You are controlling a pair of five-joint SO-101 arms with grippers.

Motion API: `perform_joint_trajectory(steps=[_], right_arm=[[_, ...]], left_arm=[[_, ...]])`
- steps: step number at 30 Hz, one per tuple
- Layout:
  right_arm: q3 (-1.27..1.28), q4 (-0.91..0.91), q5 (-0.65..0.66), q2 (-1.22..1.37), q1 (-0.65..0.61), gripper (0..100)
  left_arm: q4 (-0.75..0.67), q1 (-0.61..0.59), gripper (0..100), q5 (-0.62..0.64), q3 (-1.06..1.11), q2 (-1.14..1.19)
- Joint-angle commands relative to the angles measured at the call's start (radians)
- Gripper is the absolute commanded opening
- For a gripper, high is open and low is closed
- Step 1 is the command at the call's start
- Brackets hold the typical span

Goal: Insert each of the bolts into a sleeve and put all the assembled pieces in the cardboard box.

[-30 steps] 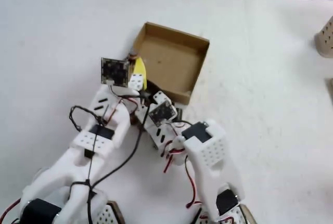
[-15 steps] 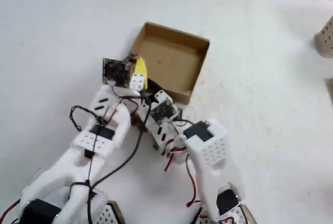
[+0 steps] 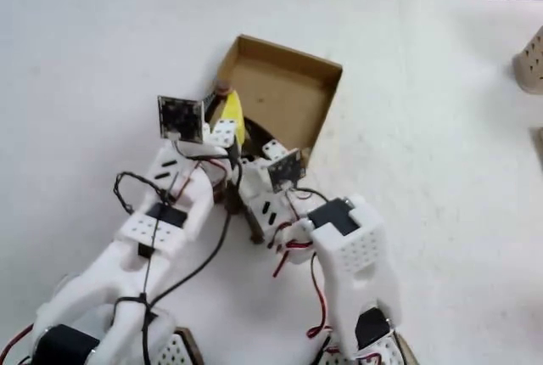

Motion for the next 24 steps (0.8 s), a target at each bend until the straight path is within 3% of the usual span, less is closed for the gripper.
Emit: perform_joint_trajectory(steps=[1, 6, 24], right_arm=[[-0.003, -0.012, -0.005, -0.079, 0.033, 1.5], [-0.002, -0.012, -0.005, -0.079, 0.031, 1.5], [-0.003, -0.007, -0.005, -0.079, 0.035, 1.5]], left_arm=[[0.066, 0.022, 2, -0.1, -0.021, -0.039], [0.256, 0.077, 2, -0.212, -0.029, -0.041], [0.226, 0.016, 3, -0.226, -0.023, -0.041]])
